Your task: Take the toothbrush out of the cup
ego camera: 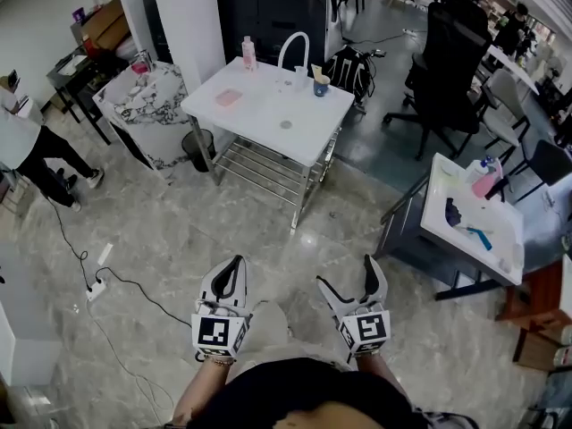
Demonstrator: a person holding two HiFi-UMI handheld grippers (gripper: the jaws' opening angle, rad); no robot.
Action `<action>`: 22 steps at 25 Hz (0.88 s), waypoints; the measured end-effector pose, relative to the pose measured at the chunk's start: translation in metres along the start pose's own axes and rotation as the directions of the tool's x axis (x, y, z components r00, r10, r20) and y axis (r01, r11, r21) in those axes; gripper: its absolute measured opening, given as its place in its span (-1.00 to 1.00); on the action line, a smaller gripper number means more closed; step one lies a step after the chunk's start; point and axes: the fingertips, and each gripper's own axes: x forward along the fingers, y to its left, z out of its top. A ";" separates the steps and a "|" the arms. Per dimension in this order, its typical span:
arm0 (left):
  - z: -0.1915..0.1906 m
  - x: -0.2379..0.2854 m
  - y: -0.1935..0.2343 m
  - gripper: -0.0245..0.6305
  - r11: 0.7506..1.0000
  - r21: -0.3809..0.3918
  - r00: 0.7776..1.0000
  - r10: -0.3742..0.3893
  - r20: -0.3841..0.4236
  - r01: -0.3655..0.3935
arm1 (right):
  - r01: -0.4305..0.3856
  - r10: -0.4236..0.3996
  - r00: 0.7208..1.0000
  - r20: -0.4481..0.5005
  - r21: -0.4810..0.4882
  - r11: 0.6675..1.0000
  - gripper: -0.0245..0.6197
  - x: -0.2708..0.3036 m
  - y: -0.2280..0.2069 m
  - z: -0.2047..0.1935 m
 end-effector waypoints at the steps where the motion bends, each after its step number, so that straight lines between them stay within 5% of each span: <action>1: 0.000 0.003 -0.001 -0.92 1.000 0.007 1.000 -0.005 -0.003 0.005 | -0.002 0.002 1.000 0.001 -0.008 1.000 0.62 0.000 -0.002 0.000; 11: -0.006 0.059 0.010 -0.92 1.000 0.000 1.000 -0.020 -0.019 0.020 | 0.019 -0.019 1.000 0.007 0.032 0.999 0.62 0.040 -0.033 -0.009; 19: -0.003 0.152 0.070 -0.92 0.999 -0.012 0.999 0.035 -0.034 -0.035 | 0.029 -0.031 0.999 0.040 0.043 0.999 0.62 0.141 -0.089 0.018; 22: 0.007 0.204 0.083 -0.92 1.000 0.008 0.999 -0.005 -0.037 0.005 | 0.048 -0.051 0.998 0.044 0.061 0.997 0.62 0.186 -0.118 0.033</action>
